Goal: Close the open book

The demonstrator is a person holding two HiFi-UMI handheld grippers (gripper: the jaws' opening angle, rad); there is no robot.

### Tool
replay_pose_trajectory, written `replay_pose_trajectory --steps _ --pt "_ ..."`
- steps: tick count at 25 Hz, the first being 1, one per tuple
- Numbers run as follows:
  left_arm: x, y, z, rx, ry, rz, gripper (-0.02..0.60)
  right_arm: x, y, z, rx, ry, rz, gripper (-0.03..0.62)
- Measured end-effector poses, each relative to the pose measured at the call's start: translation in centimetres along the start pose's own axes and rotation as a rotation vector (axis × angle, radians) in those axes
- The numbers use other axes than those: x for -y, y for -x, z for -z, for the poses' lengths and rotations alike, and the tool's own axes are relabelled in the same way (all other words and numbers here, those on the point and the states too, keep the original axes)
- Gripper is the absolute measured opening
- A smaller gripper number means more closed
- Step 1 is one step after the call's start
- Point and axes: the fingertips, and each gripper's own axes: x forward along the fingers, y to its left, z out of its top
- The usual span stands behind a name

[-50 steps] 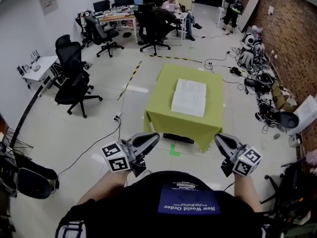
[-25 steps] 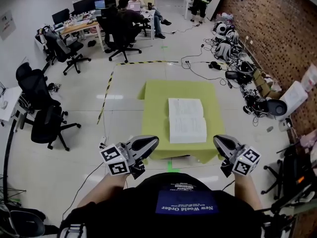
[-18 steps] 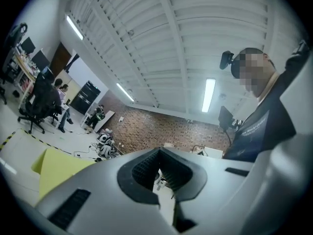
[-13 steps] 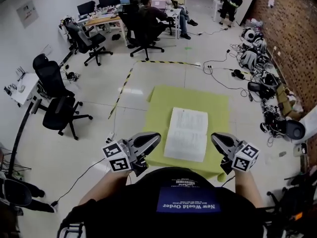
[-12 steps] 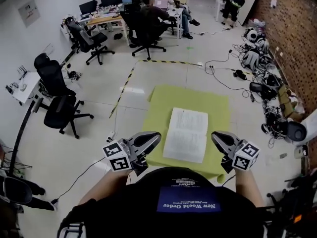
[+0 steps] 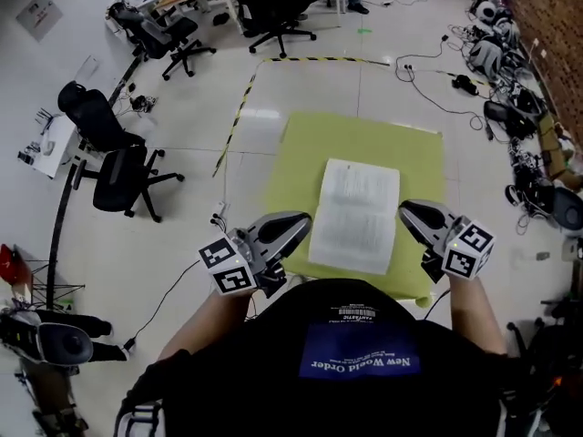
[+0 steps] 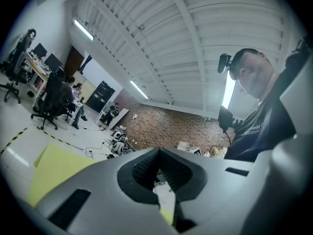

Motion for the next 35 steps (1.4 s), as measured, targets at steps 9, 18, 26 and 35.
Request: replay_pose_trajectory --steps 9,18,26,35 --pt "-4.2 0.0 -4.1 -0.018 -0.028 0.167 0.005 -0.9 -3.0 -3.0 0.009 0.009 0.150 0.008" --pt "-6.0 0.0 -2.7 -0.044 -0.023 0.128 0.005 8.1 -0.7 1.5 -0.097 -0.258 0.262 0.073" --pt "-11.6 -0.8 4.7 -0.119 0.101 0.050 0.005 20.2 -5.3 16.4 -0.330 -0.647 0.148 0.235" --pt "-14.6 1.3 7.6 -0.100 0.162 -0.018 0.005 23.8 -10.1 21.1 -0.379 -0.902 0.002 0.279"
